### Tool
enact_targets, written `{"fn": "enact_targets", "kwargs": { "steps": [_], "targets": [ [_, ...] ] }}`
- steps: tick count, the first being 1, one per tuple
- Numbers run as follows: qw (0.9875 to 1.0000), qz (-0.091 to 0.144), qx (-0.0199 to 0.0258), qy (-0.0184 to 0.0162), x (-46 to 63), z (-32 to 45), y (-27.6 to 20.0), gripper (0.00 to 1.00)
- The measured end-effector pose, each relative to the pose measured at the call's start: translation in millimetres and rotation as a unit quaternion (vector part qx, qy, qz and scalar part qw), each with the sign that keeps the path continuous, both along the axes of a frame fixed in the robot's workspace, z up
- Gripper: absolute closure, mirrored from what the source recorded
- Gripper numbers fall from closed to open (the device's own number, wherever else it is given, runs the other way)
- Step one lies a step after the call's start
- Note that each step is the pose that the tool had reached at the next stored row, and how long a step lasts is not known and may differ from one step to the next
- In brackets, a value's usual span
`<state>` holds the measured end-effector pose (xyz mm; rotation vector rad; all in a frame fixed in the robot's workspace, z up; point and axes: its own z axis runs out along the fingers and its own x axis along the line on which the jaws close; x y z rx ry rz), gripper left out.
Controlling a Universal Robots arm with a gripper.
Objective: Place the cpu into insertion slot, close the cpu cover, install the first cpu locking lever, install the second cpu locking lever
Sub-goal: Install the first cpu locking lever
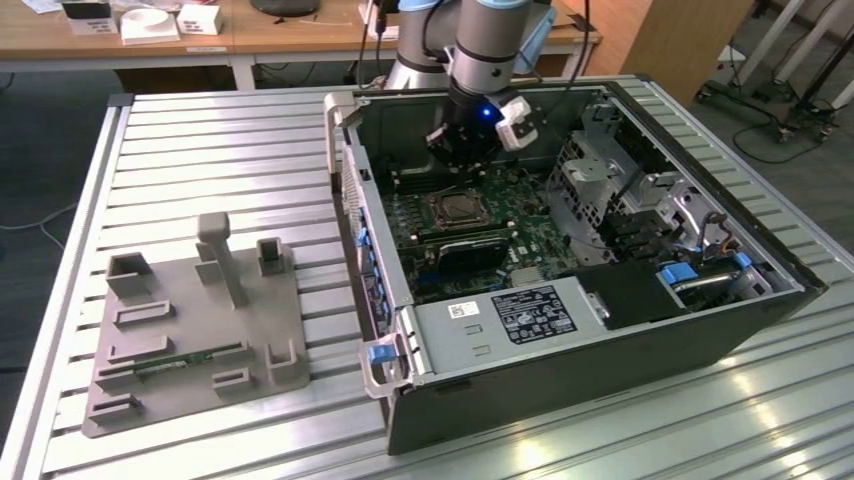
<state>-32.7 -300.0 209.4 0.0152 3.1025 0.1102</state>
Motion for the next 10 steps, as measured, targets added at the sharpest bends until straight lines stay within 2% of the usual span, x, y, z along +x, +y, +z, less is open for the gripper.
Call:
{"fn": "enact_targets", "kwargs": {
  "steps": [10],
  "targets": [
    [1.0000,-0.004,0.0000,0.0000,2.7,-2.5,0.0,0.90]
  ]
}}
